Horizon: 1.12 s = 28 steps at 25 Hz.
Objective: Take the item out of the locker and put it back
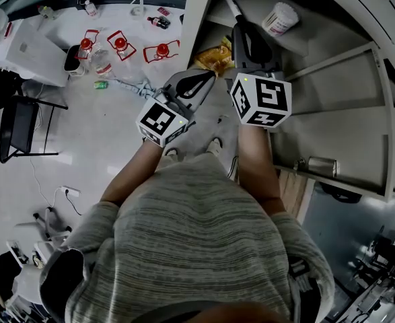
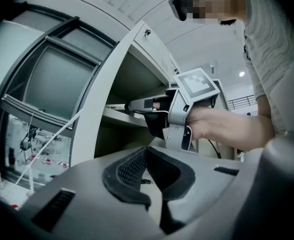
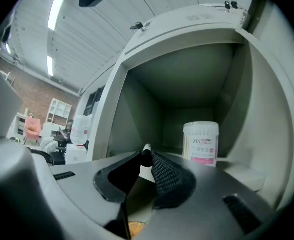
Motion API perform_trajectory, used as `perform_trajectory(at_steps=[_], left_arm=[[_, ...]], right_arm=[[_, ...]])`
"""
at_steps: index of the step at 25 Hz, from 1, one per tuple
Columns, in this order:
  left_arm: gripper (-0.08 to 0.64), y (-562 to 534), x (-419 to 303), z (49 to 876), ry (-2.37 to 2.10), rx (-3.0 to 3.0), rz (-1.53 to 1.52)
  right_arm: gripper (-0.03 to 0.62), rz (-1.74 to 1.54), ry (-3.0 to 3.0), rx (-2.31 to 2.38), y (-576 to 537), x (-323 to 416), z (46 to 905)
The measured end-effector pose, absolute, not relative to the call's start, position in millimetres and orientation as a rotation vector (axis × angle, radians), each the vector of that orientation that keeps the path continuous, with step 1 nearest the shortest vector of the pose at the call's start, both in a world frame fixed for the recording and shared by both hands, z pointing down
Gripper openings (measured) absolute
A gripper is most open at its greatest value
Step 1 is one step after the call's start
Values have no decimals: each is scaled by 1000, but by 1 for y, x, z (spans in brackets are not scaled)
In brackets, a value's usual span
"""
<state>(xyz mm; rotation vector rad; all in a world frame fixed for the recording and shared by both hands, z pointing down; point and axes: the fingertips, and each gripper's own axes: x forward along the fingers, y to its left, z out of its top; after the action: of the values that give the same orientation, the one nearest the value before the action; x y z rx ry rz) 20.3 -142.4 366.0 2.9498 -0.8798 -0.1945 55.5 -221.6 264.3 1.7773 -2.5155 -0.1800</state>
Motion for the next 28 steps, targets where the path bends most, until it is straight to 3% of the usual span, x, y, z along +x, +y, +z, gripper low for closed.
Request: perform_trajectory(at_steps=[28], left_arm=[[8,-133,30,338,-838,3048,-176]], right_arm=[[81,-523,-2597,1957,-148,76,171]])
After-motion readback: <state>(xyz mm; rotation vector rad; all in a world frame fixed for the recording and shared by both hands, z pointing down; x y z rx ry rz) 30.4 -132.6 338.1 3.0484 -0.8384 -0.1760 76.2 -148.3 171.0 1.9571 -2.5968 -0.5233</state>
